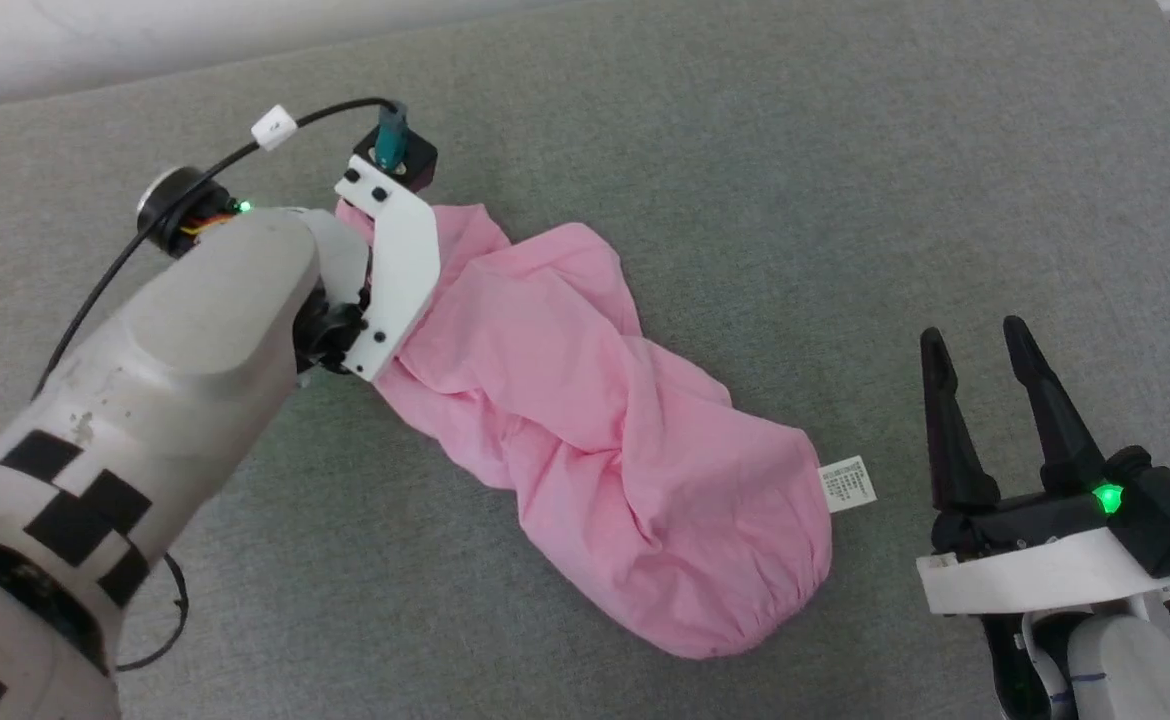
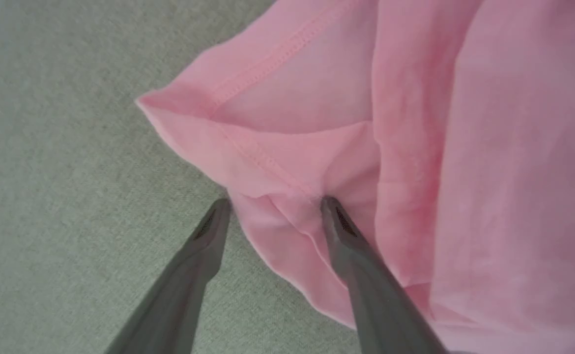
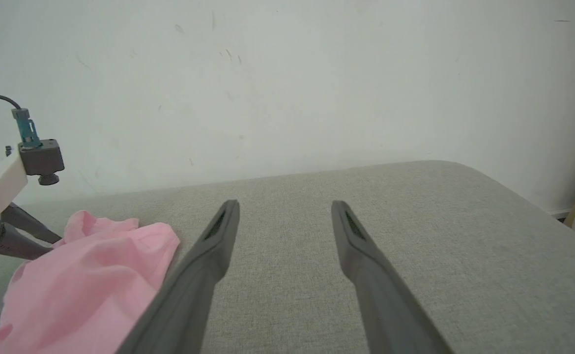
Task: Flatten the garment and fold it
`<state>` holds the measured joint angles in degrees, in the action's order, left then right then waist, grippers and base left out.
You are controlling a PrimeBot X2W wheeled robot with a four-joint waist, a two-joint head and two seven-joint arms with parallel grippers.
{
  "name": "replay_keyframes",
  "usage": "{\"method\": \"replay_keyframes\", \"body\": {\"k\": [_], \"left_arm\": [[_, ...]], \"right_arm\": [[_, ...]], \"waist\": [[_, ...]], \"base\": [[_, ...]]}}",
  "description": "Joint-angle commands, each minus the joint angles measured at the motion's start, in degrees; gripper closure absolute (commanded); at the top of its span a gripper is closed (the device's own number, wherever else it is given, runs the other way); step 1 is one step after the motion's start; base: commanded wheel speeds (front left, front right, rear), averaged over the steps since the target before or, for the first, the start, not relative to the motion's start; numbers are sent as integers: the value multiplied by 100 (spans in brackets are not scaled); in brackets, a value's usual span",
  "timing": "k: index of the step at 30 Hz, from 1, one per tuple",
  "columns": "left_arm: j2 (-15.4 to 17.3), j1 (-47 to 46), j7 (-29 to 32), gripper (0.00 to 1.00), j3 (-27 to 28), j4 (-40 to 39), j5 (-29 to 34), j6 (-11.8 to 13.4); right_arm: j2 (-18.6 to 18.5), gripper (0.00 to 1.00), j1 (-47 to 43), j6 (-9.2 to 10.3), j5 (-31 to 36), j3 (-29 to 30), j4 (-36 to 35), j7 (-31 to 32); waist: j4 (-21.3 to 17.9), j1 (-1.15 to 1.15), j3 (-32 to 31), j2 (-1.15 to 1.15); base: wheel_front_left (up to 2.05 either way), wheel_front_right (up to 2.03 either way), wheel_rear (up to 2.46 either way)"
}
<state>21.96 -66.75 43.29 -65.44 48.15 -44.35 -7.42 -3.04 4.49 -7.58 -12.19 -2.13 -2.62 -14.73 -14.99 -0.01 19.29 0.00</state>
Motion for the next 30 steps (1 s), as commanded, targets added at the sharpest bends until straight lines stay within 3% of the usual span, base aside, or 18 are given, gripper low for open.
{"method": "replay_keyframes", "body": {"k": [1,3,4,5,11,17,24,30], "left_arm": [[83,152,251,0,-352,-130,-150,-6],[151,148,214,0,-479,-291,-337,-6],[166,146,176,55,-518,-358,-434,-6],[181,122,113,100,-562,-430,-480,-6],[427,-8,-1030,100,-648,-938,-650,-6],[1190,548,-2365,100,-444,-1415,-869,63],[2395,2003,-2871,100,-188,-2465,-1464,800],[3062,3391,-3039,100,-239,-3368,-2075,1482]], "right_arm": [[16,0,77,9,-37,6,11,-27],[16,0,74,9,-23,38,6,-27],[16,0,72,9,-7,39,9,-27],[16,0,69,9,11,37,12,-27],[16,0,-23,9,85,53,22,-27],[16,0,-374,9,137,138,31,-27],[16,0,-647,9,158,144,17,-27],[16,0,-772,9,149,89,28,-27]], "waist": [[-85,1,117,0],[-21,1,118,0],[20,1,105,0],[75,1,77,0],[409,1,-295,0],[881,1,-857,0],[1321,1,-1209,0],[1461,1,-1377,0]], "base": [[0,0,0],[0,0,0],[0,0,0],[0,0,0],[0,0,0],[0,0,0],[0,0,0],[0,0,0]]}}
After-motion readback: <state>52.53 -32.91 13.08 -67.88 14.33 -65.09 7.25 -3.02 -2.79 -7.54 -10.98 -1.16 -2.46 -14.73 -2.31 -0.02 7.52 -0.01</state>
